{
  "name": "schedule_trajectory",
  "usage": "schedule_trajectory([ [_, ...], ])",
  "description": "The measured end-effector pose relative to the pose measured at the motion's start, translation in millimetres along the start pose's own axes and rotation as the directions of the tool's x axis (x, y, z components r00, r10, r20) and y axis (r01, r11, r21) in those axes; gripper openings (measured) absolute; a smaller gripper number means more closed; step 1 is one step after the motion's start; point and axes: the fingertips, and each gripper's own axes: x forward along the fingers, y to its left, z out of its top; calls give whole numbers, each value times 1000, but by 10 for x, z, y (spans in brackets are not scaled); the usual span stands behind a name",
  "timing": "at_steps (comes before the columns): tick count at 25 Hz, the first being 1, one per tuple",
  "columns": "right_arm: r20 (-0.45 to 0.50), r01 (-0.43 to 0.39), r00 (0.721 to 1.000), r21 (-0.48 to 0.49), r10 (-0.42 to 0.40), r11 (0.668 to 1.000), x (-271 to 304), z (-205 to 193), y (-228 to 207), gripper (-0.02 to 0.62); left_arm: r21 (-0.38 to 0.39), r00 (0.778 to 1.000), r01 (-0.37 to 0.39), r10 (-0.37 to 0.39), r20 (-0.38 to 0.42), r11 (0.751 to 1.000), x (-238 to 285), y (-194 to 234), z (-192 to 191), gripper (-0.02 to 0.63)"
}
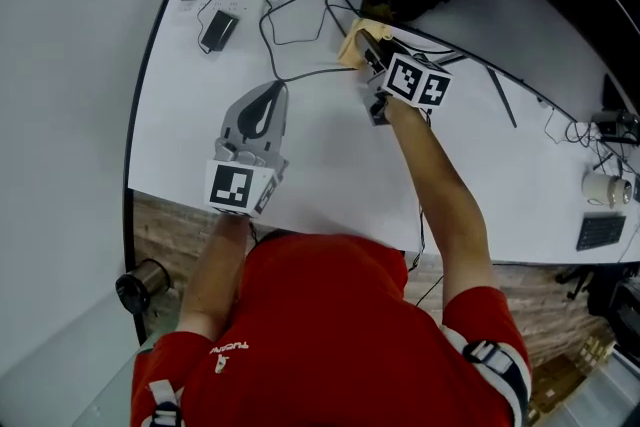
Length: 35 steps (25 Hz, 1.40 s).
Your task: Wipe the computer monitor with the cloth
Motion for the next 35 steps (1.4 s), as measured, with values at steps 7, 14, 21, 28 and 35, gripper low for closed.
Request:
schedule_trajectory([
  [7, -30, -37, 999, -34, 36, 999, 188, -82, 220, 75, 5, 1000, -20, 20, -3, 1000, -74, 65, 9, 9],
  [14, -66, -146, 988, -147, 138, 978, 211, -191, 669, 75, 1, 999, -33, 33, -4, 999, -112, 93, 8, 9],
  [21, -82, -222, 975, -410, 207, 885, -156, -211, 1059, 75, -9, 1000, -21, 21, 8, 1000, -23, -79, 48, 9],
  [28, -60, -203, 976, -597, 209, 776, -808, -88, 1190, 75, -14, 1000, 13, -13, 27, 1000, 140, -470, 118, 9],
  [35, 4, -132, 984, -667, 181, 733, -1605, 25, 1090, 74, -32, 998, 52, -51, 43, 998, 301, -1088, 243, 9],
])
